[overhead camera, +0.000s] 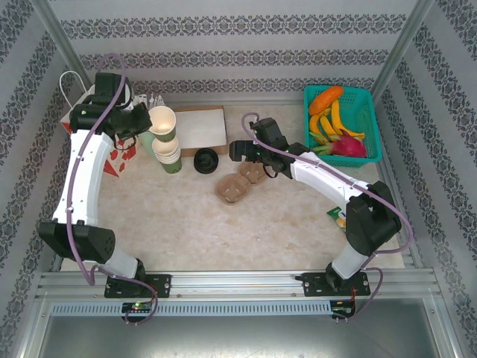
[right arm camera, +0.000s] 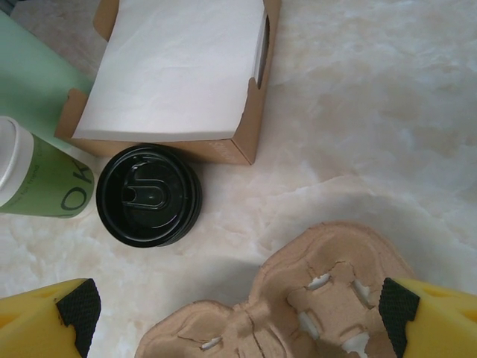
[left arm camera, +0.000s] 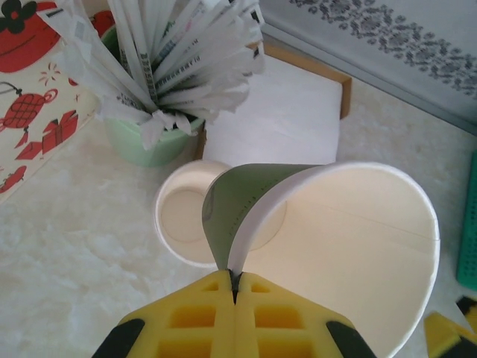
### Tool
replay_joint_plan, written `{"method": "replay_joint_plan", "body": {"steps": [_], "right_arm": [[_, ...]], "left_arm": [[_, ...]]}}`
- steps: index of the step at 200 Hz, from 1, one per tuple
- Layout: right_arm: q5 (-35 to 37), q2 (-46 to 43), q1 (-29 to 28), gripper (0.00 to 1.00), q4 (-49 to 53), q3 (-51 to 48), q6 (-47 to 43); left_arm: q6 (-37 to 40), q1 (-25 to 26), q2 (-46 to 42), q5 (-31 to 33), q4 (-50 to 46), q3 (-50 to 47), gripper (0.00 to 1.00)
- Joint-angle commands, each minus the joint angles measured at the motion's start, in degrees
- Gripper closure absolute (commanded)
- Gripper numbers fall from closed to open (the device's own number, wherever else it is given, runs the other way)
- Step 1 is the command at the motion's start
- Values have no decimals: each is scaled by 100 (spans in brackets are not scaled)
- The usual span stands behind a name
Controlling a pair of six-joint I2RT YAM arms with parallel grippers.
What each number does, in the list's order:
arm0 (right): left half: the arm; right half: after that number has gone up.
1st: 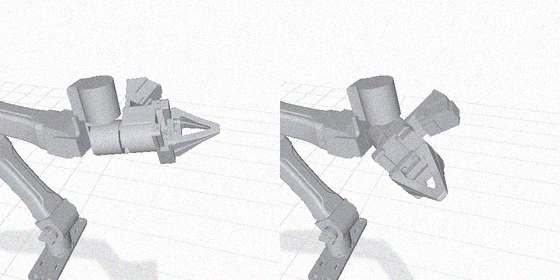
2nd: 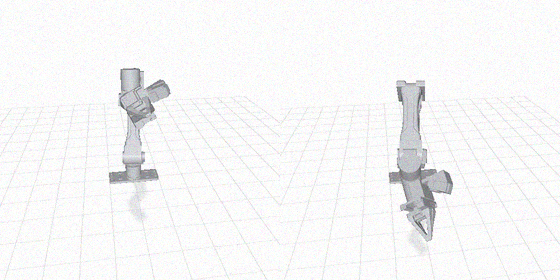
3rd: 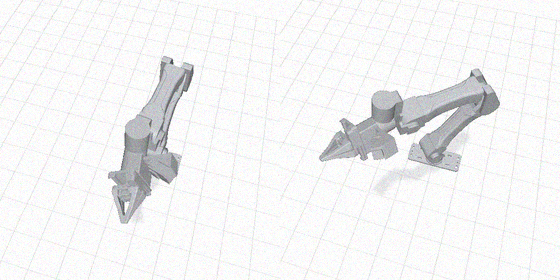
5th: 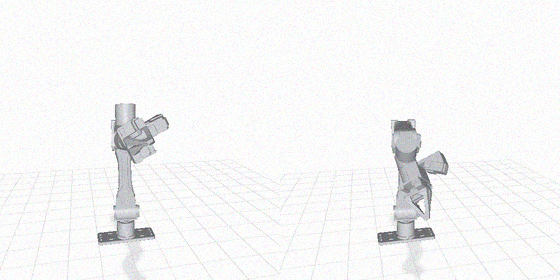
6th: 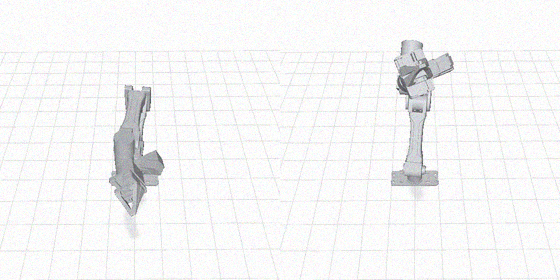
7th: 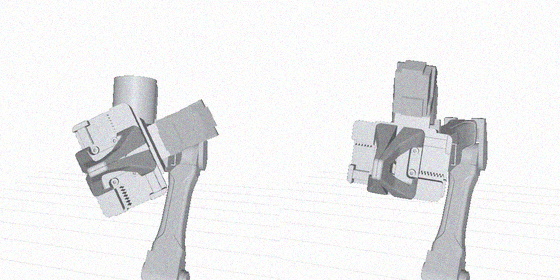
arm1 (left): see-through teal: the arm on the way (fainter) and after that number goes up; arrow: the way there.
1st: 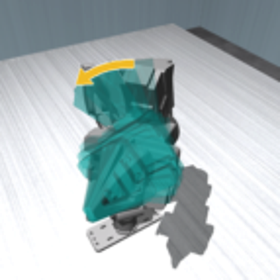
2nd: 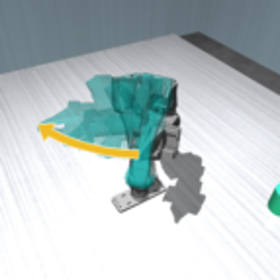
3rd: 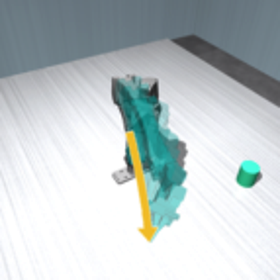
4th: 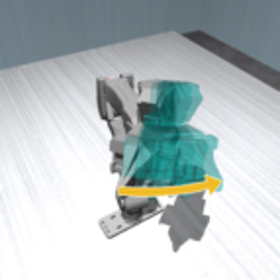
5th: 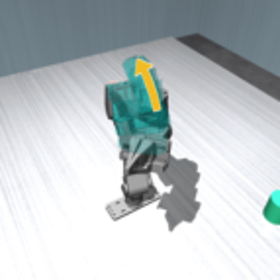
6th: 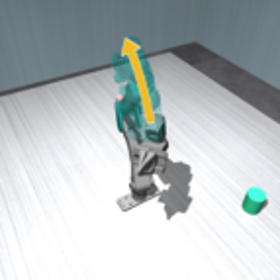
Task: Pack the takeout coffee
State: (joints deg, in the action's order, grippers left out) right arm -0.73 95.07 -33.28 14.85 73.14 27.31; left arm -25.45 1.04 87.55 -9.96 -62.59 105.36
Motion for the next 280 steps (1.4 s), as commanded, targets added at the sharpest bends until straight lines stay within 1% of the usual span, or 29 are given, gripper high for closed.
{"method": "replay_joint_plan", "body": {"steps": [1,25,40,58,79,106,121,146,167,207,224,280], "right_arm": [[-236,-68,-56,2,85,189,149],[-335,-15,-38,2,169,244,237],[-389,7,-14,2,231,262,272],[-536,76,27,2,329,295,293],[-685,176,32,2,399,331,311],[-971,262,32,2,456,406,432],[-968,250,36,2,488,386,481],[-955,245,47,2,541,349,494],[-924,234,58,2,634,326,478],[-868,96,155,2,554,192,616],[-768,41,172,2,562,144,617],[-603,-324,360,2,536,-179,610]], "left_arm": [[305,180,-261,-268,-743,148,100],[407,569,-435,-203,-1142,-1,100],[430,869,-526,-40,-1352,-165,100],[463,1229,-711,-52,-1229,-701,100],[465,1610,-897,-27,-786,-1448,100],[252,2027,-1035,-146,267,-2413,100],[182,2206,-1005,72,686,-2749,100],[145,2296,-934,17,1313,-3292,100],[155,2325,-861,-19,1628,-3612,100],[139,2392,-584,-201,1889,-3791,100],[132,2500,-394,-296,2012,-3804,100],[51,2934,174,-337,2163,-3404,100]]}}
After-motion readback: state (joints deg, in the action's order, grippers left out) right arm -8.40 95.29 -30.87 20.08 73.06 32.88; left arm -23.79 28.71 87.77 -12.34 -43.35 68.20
